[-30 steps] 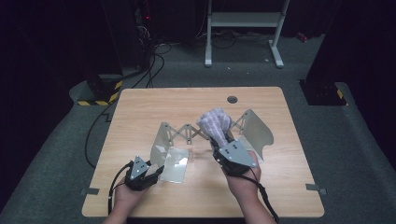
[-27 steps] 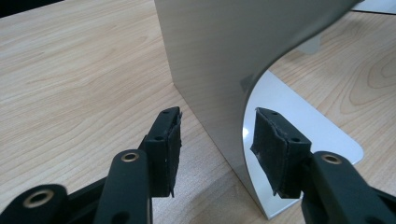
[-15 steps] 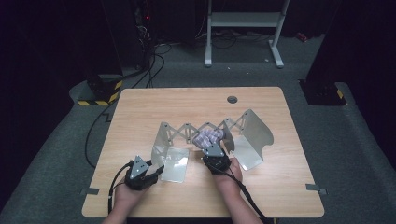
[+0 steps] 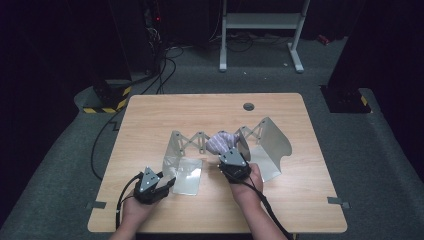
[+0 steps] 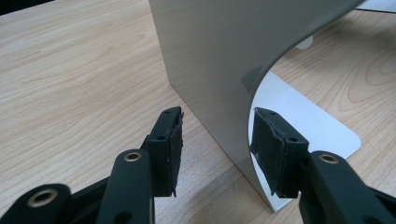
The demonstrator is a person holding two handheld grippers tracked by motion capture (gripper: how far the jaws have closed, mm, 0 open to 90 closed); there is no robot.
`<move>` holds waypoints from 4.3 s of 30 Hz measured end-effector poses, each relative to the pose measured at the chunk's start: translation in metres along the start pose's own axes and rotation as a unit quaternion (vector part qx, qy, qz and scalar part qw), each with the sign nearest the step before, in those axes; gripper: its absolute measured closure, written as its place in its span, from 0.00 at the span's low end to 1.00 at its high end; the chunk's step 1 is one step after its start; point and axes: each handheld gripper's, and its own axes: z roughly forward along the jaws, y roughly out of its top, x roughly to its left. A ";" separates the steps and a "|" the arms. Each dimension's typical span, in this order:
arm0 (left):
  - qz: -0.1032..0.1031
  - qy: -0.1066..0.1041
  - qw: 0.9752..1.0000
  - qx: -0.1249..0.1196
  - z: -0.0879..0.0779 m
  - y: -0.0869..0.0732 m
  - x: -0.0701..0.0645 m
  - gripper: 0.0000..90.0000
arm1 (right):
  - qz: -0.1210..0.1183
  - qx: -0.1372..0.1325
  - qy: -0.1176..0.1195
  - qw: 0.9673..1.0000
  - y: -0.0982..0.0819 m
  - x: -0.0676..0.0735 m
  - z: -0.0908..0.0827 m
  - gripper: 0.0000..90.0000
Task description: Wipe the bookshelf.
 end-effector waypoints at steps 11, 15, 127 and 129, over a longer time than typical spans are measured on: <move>0.000 -0.001 1.000 0.001 -0.001 0.000 0.001 0.59 | -0.012 -0.020 -0.019 1.000 0.021 0.002 -0.003 0.74; 0.004 -0.001 1.000 0.002 0.000 0.000 0.001 0.59 | -0.009 0.011 -0.011 1.000 -0.001 0.011 0.014 0.74; 0.013 0.002 1.000 0.017 0.013 0.001 -0.014 0.73 | 0.028 0.006 0.106 0.994 -0.031 0.039 -0.011 0.73; 0.013 0.002 1.000 0.017 0.013 0.001 -0.014 0.73 | 0.022 0.027 0.107 0.994 -0.041 0.043 -0.003 0.73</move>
